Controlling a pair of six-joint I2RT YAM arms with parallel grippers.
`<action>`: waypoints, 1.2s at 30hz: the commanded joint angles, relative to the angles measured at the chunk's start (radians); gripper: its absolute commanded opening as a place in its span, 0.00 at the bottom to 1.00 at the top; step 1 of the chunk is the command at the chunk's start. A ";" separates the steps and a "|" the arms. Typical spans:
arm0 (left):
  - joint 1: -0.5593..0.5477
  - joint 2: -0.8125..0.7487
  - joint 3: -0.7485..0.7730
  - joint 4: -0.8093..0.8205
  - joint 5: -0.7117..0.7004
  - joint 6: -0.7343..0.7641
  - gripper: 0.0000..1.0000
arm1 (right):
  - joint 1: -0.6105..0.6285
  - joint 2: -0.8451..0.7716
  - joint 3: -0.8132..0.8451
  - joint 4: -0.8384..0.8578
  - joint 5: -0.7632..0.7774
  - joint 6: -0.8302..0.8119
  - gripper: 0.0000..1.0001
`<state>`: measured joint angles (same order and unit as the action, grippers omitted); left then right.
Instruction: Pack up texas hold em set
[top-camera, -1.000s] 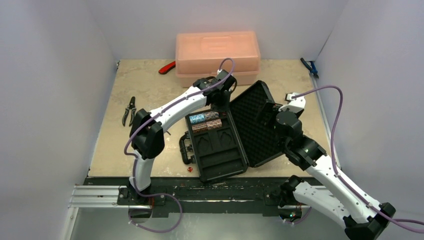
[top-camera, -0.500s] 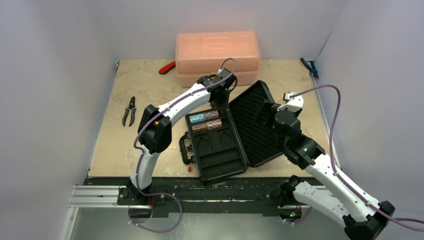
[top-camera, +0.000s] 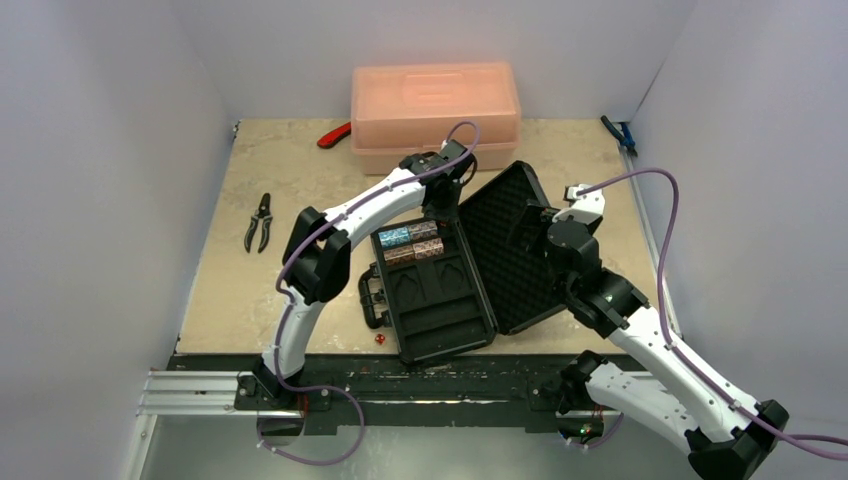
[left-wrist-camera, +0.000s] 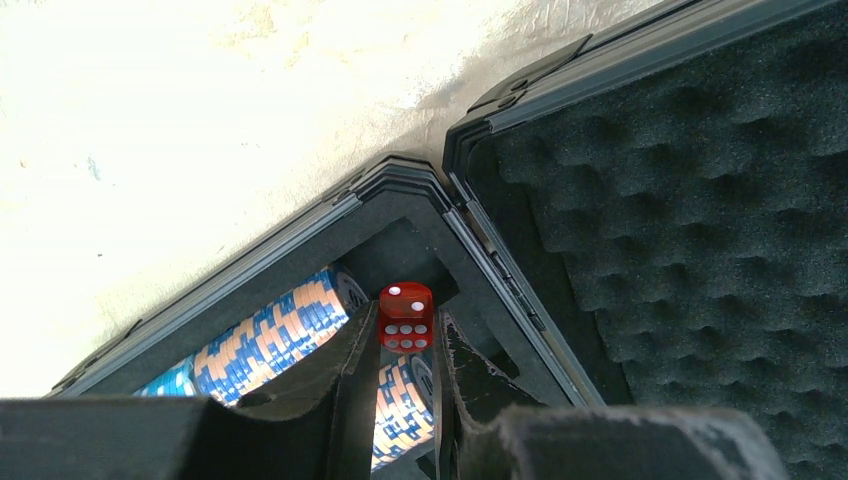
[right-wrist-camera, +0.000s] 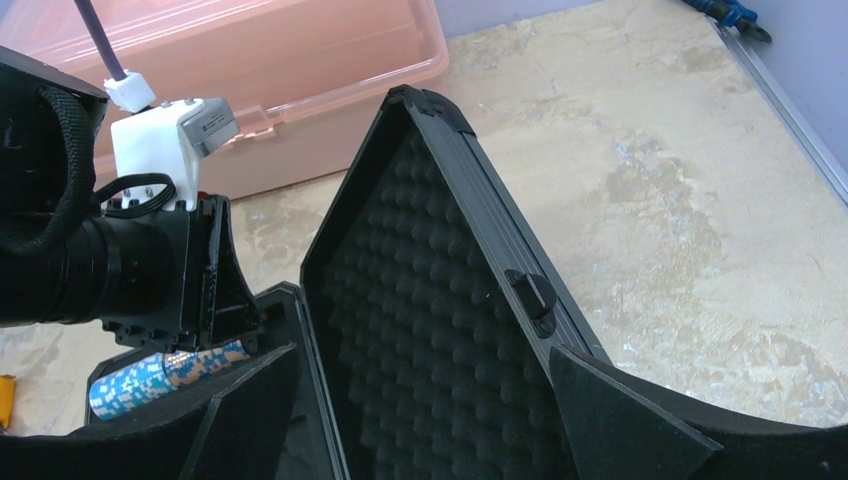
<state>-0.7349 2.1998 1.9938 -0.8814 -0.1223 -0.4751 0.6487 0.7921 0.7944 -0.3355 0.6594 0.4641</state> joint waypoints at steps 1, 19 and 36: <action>0.004 0.007 0.043 0.042 -0.022 0.037 0.00 | -0.001 0.006 0.006 0.008 -0.006 0.001 0.99; 0.005 0.018 0.022 0.061 -0.033 0.067 0.35 | -0.001 0.009 0.007 0.004 -0.007 -0.001 0.99; 0.002 -0.149 -0.105 0.138 -0.049 0.062 0.73 | -0.001 0.013 0.009 0.011 -0.018 -0.004 0.99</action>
<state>-0.7353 2.1948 1.9446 -0.8059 -0.1429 -0.4232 0.6487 0.8051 0.7944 -0.3374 0.6514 0.4637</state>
